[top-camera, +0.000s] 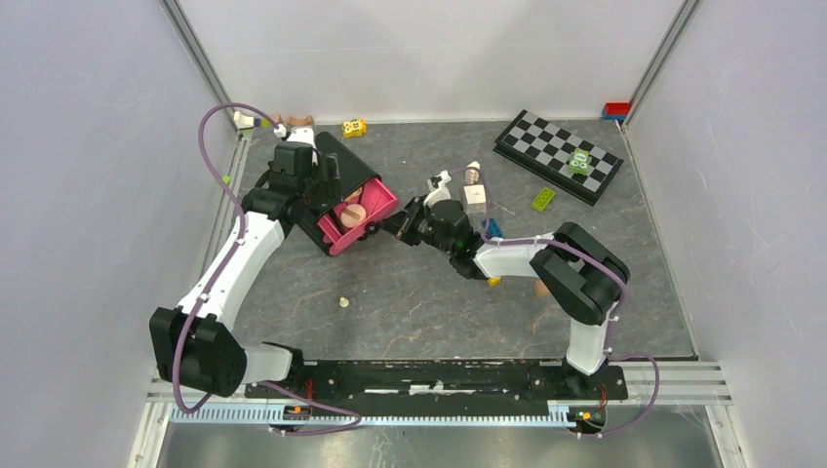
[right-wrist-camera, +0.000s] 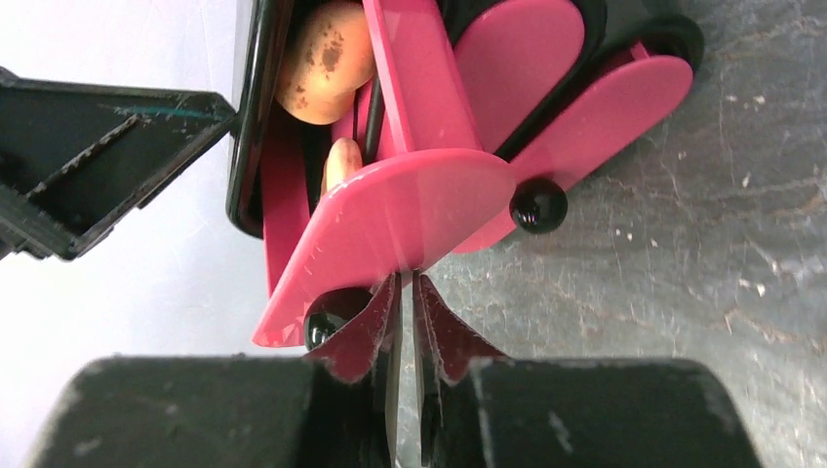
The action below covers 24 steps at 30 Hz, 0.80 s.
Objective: Organize the makeup
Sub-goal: Close the drawer in the storage box.
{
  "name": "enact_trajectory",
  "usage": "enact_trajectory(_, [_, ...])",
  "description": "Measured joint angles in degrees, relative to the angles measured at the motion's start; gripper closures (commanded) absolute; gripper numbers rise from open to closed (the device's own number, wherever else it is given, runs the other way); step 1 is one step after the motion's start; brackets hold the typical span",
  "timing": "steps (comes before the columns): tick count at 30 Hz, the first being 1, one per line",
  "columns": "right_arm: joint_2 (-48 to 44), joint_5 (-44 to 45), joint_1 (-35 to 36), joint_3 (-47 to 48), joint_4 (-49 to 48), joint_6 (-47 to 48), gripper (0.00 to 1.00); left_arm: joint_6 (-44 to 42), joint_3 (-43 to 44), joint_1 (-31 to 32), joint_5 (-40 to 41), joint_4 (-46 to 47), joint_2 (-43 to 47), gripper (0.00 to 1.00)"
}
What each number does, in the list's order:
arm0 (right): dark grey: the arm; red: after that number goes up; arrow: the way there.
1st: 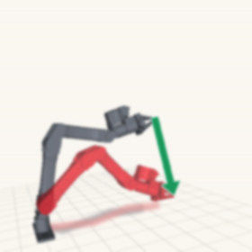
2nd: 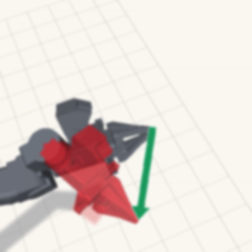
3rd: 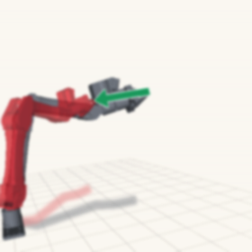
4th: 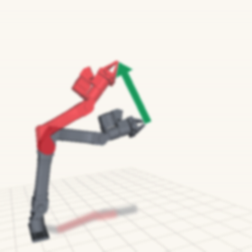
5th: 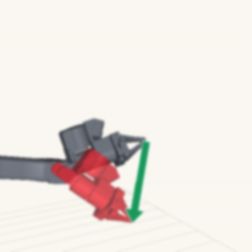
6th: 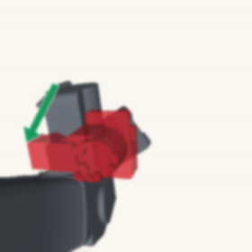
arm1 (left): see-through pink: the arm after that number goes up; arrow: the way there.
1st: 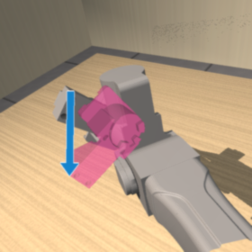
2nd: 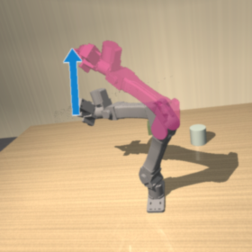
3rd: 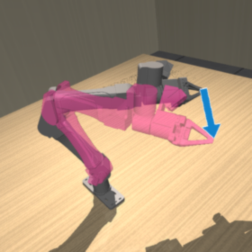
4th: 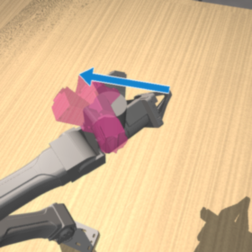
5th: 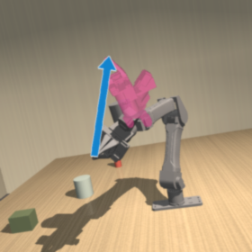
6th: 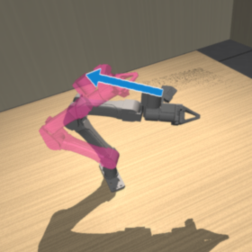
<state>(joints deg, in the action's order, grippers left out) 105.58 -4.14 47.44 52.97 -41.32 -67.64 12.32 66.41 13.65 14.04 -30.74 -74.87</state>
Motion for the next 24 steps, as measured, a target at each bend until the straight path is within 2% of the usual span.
enact_trajectory(6, [4.31, -1.53, -1.11, 5.07, 0.13, 0.48, 0.86, 0.0, 0.0, 0.02, 0.57, 0.61, -0.28, 0.06])
enact_trajectory(24, [5.66, -3.3, -2.64, 9.88, 2.97, 2.93, 0.85, 0.0, 0.0, 0.11, 0.9, 0.87, -0.42, 0.06])
